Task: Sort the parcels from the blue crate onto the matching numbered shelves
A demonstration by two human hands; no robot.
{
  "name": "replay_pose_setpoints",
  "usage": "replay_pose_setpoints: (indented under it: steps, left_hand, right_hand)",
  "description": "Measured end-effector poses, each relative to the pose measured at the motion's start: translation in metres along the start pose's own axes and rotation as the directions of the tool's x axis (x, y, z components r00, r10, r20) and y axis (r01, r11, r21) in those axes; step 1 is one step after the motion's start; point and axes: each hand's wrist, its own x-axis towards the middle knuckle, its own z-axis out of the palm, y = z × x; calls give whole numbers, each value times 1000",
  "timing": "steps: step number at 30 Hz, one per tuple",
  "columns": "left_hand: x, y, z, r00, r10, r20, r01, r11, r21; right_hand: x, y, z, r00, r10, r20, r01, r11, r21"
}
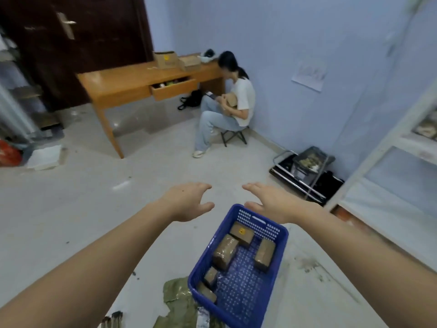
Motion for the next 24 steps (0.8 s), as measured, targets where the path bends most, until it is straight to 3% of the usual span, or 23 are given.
replay_pose_setpoints:
  steps: [6,15,24]
  left_hand:
    - [69,15,10,982,169,82,-172,985,24]
    - [152,24,33,941,302,156,-313,948,55]
    - [255,5,104,836,417,357,-463,885,51]
  right_hand:
    - [-11,41,17,981,195,10,-195,980,31]
    - [12,82,53,941,333,58,-338,927,164]
    - [74,123,139,863,484,146,-506,814,287]
